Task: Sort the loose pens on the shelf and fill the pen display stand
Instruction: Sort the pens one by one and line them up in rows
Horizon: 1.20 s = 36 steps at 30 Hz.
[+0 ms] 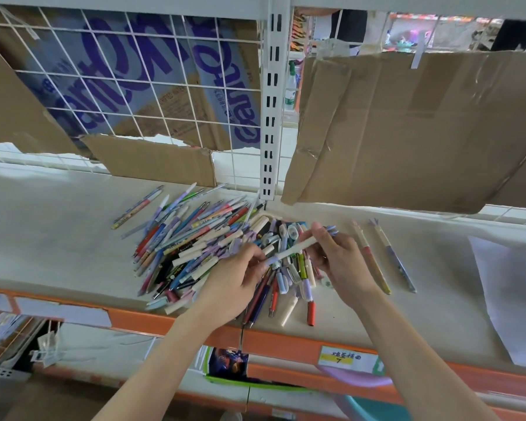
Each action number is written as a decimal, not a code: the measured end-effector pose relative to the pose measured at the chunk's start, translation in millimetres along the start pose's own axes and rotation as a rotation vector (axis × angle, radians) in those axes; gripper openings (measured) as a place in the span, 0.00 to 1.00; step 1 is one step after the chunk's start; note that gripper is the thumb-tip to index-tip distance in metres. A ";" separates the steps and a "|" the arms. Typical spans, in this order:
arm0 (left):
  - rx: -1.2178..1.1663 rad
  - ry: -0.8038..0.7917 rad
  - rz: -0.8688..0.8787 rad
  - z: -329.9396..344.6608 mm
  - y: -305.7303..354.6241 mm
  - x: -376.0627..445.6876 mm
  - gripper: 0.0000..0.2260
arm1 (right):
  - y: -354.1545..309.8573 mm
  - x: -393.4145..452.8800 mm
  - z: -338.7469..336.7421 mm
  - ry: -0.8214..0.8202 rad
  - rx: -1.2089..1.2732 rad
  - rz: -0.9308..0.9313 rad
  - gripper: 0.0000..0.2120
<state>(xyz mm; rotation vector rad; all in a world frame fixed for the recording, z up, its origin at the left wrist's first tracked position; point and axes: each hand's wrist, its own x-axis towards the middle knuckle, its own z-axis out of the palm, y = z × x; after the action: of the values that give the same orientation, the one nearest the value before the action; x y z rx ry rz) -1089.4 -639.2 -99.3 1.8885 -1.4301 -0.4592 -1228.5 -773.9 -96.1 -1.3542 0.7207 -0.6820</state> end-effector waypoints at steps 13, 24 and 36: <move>-0.594 -0.011 -0.258 16.8 22.5 8.7 0.09 | -5.6 -4.7 24.5 0.040 0.057 0.022 0.17; -0.003 0.130 -0.168 -2.1 0.3 20.1 0.03 | -18.2 22.2 -12.8 0.177 -0.469 -0.076 0.14; 0.174 0.144 -0.122 0.2 -24.0 3.7 0.04 | 47.1 34.2 -65.6 0.273 -1.460 -0.010 0.15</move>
<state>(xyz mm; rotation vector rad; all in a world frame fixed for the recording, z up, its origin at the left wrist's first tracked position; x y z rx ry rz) -1071.9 -639.6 -116.2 2.1105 -1.3012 -0.2565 -1258.4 -836.3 -150.0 -2.5859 1.5715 -0.2685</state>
